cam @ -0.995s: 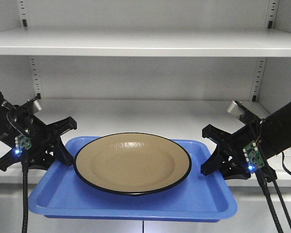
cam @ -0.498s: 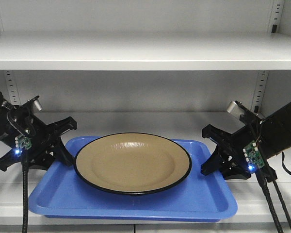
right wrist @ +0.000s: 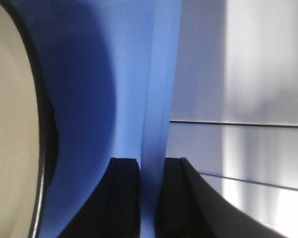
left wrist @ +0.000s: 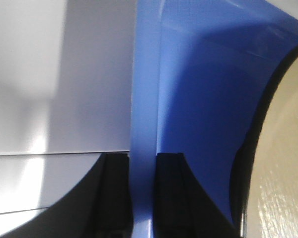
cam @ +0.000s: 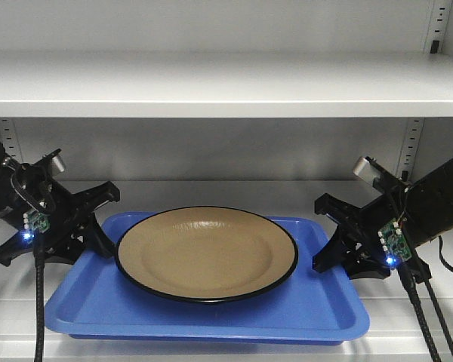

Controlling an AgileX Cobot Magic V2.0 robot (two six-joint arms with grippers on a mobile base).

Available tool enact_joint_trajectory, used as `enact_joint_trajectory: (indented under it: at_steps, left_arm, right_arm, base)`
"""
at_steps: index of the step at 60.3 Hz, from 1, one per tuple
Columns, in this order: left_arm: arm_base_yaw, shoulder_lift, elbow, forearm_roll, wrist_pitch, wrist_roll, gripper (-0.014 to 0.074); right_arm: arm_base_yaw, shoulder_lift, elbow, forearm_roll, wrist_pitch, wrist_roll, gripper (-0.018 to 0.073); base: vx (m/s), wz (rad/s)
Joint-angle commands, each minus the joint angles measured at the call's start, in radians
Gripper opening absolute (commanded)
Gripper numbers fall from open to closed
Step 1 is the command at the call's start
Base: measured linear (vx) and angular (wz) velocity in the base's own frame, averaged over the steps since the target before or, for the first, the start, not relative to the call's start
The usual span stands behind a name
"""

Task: Place disk in tray to left cabinet
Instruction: 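Lower the tray with both grippers onto the cabinet shelf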

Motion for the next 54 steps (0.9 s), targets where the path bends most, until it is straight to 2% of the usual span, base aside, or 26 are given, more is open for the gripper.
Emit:
enact_joint_trajectory:
  at_steps: [1,39,54]
  left_arm:
    - [-0.024,-0.058,-0.038,-0.152,-0.005,-0.022,0.0]
    - [-0.024,-0.058,-0.038,-0.151,-0.007,-0.022,0.0]
    - [-0.024,-0.033,-0.038,-0.126,-0.132,-0.022,0.0]
  right_arm:
    - [0.015,-0.055,-0.038,0.145,-0.023,-0.007,-0.0004]
    - [0.015,-0.055,-0.038,0.144,-0.03,-0.007,-0.0004]
    - [0.015,-0.04,-0.038,0.108,-0.149,-0.009,-0.0004]
  base:
    - [0.01,-0.02]
    - [0.0,0.0]
    - [0.0,0.0]
